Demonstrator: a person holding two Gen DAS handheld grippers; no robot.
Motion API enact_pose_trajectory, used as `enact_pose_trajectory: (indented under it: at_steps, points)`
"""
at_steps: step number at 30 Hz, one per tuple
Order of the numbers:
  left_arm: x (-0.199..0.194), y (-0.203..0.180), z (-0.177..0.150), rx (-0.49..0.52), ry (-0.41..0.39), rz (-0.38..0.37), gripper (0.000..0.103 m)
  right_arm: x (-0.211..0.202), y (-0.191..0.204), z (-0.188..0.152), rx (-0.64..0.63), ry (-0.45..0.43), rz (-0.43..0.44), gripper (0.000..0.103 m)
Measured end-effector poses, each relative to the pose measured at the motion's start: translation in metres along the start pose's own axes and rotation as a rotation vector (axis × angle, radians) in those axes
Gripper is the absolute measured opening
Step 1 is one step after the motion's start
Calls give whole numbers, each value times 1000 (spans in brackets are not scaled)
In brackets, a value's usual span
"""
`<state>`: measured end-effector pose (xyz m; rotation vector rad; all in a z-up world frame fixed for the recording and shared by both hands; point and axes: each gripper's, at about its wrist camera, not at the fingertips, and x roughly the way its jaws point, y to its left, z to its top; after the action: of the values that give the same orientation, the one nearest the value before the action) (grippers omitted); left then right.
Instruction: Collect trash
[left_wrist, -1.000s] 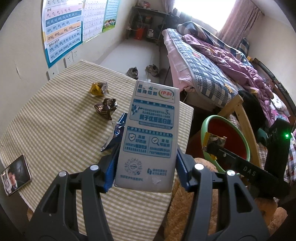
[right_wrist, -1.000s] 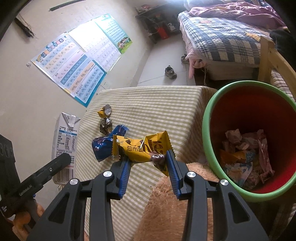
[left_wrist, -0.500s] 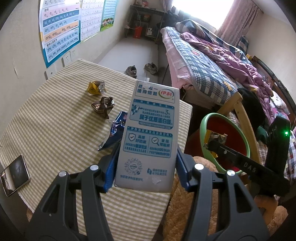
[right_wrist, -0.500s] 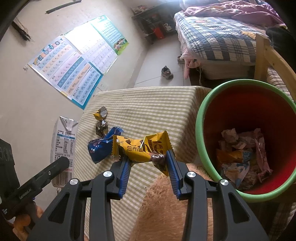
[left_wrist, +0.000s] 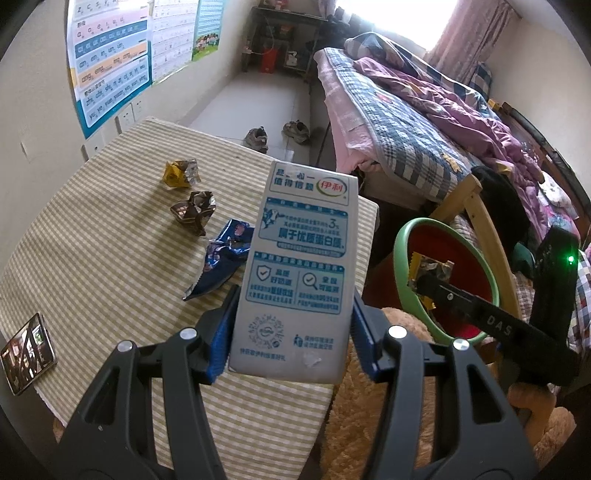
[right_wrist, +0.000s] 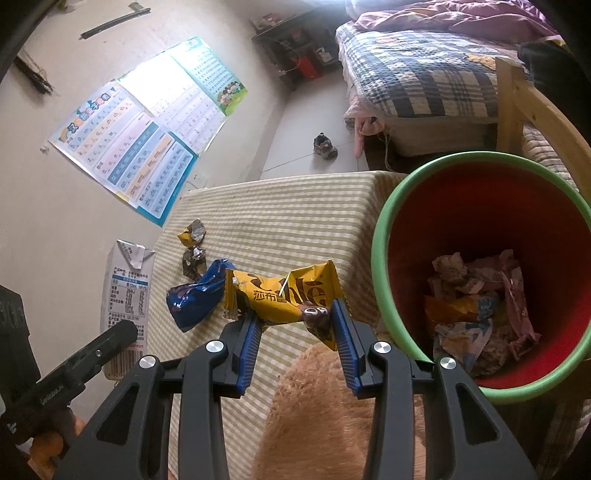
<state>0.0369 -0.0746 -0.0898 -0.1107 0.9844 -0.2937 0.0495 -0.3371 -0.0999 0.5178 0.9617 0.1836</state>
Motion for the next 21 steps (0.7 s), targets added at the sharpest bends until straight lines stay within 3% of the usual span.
enact_pose_trajectory:
  at_steps: [13, 21]
  points:
    - [8, -7, 0, 18, 24, -2, 52, -2, -11, -1, 28, 0, -3, 38]
    - [53, -15, -23, 57, 185, -14, 61, -2, -17, -2, 47, 5, -1, 38]
